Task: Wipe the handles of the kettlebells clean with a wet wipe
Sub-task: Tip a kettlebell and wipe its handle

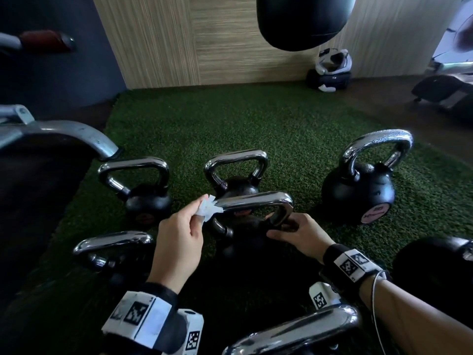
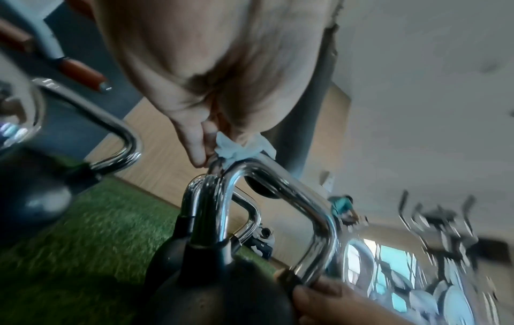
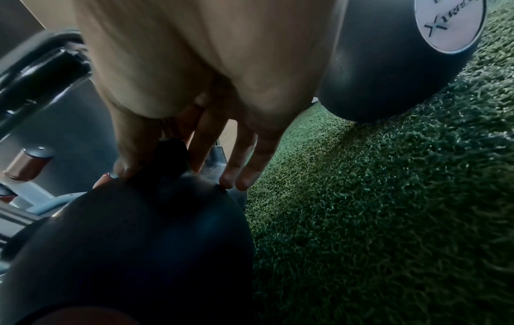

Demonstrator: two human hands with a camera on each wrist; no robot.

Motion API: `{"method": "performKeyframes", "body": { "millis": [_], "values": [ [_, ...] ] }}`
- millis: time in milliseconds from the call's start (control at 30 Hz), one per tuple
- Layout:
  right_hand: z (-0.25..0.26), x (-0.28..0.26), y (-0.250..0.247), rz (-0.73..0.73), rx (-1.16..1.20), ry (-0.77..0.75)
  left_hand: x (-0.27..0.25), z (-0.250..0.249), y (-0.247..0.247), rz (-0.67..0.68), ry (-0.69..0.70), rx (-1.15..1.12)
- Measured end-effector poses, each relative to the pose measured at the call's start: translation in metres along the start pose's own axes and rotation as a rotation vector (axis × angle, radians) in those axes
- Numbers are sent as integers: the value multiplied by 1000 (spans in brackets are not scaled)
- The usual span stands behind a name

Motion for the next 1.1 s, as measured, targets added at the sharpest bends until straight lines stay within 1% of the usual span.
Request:
{"method": "performKeyframes", "body": {
  "millis": [100,167,267,333,400,533,633,733,800,833,900,1000,1100],
  "values": [
    [4,-3,-1,-13,8,-27,0,42,21,149,-192,-140],
    [6,-4,0,-8,20,-34,-7,60,36,229,-285,-133],
    [5,-3,0,-11,35,-42,-14,63,51,246,-357,-72],
    [3,-1,-1,-15,105,-62,-16,58,61,270,-357,-20],
    [5,0,-1,-23,152,-101,-20,57,65,283,-365,-29],
    [12,-2,-1,-30,162,-103,-25,61,69,346,-394,-188],
    [15,-1,-4,-13,120,-108,-22,59,64,300,-322,-121],
    [14,-8,-11,-10,23,-83,-13,55,64,286,-274,-77],
    [13,-15,-17,4,-83,-60,-1,57,68,277,-269,-64],
    [14,-19,-18,24,-125,-73,6,57,71,273,-268,-49],
    [24,-26,-20,82,-189,-146,22,52,76,275,-259,-19],
    [53,-32,-3,169,-361,-276,42,31,81,284,-221,-13],
    [70,-26,20,205,-454,-348,60,16,95,362,-218,-19]
  ]
}}
Point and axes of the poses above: each hand's wrist, its own x-axis towards the middle knuckle, its own y-axis out of the palm, z = x × y, the point moved 9 cm from there along x, towards the middle knuckle, and after that the axes turned 10 degrees about z, right-handed, at the moved point
